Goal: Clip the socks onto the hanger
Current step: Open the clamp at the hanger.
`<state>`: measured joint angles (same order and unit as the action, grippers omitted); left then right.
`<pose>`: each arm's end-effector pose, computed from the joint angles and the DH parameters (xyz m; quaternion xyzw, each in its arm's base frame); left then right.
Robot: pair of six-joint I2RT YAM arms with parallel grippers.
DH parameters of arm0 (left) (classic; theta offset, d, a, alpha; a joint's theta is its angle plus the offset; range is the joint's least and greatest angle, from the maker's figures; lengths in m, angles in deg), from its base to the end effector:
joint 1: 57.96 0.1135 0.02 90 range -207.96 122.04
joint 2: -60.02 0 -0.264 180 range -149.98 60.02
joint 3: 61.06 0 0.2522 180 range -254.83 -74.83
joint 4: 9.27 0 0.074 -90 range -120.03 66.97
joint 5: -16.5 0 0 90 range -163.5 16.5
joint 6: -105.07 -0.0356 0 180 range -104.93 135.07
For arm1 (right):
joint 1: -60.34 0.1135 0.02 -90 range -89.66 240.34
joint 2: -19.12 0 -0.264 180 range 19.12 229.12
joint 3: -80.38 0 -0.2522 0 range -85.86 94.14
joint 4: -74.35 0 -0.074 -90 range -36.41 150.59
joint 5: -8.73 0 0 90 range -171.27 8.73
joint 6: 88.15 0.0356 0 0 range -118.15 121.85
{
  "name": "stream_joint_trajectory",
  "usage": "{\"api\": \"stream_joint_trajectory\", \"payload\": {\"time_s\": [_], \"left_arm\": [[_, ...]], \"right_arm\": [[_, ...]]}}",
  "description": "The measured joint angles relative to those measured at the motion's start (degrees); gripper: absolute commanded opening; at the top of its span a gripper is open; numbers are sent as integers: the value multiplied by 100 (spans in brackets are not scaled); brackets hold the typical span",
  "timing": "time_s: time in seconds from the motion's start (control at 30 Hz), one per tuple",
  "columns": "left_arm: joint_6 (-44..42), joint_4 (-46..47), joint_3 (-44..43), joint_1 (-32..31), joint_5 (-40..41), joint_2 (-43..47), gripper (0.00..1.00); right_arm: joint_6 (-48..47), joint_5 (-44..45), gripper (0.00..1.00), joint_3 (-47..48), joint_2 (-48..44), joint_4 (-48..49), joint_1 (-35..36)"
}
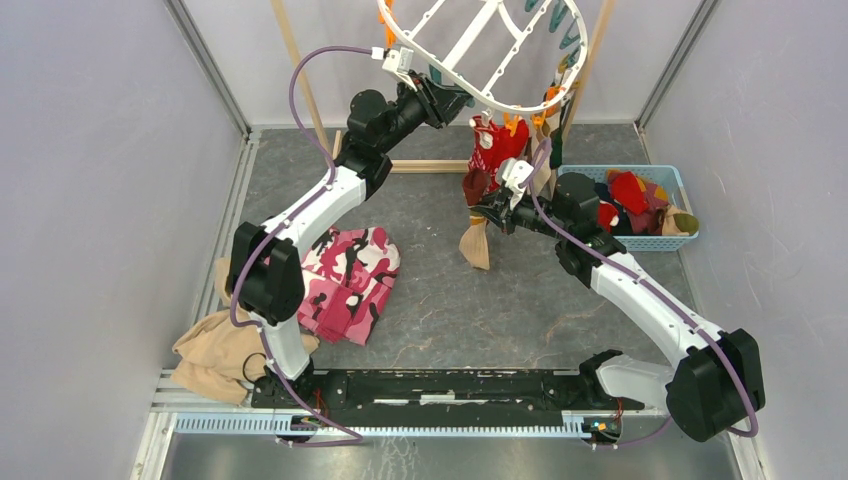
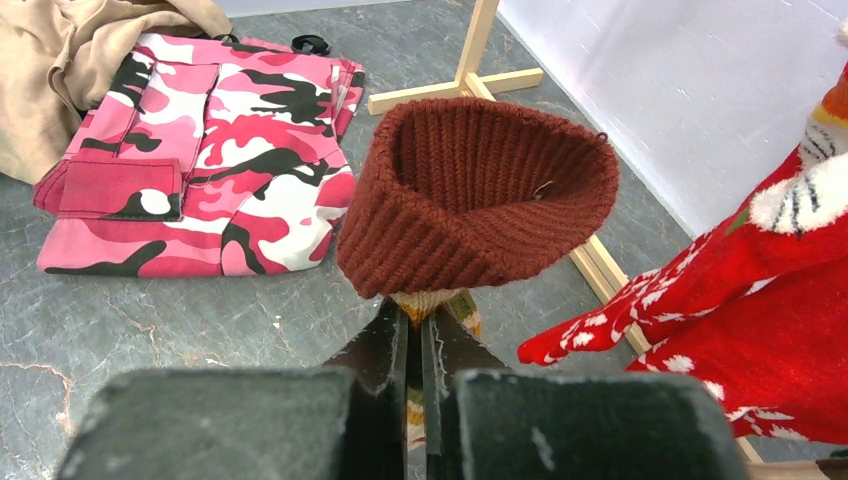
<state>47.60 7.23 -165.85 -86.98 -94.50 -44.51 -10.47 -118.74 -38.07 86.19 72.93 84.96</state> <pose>0.3795 -0.2251 0.4011 0.1282 0.5907 -0.4972 0.6224 0.2361 0.1320 0.3200 -0.4266 0.6050 0.3063 0.5985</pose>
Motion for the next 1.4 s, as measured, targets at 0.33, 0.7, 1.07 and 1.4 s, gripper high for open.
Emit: {"api": "stream_joint_trajectory", "payload": {"time_s": [0.33,0.7,1.07,1.4], "left_arm": [[-4,-326,4,-11,352,98,26],[-4,-555,4,-11,599,184,54],[-76,-732,4,-11,667,240,55],[-212,-750,4,-11,693,345,53]], "right_arm": [[0,-2,0,0,0,-11,-4],[2,-4,0,0,0,-85,-4],[2,-20,0,0,2,-87,-4],[2,-37,0,0,0,-87,-4]]}}
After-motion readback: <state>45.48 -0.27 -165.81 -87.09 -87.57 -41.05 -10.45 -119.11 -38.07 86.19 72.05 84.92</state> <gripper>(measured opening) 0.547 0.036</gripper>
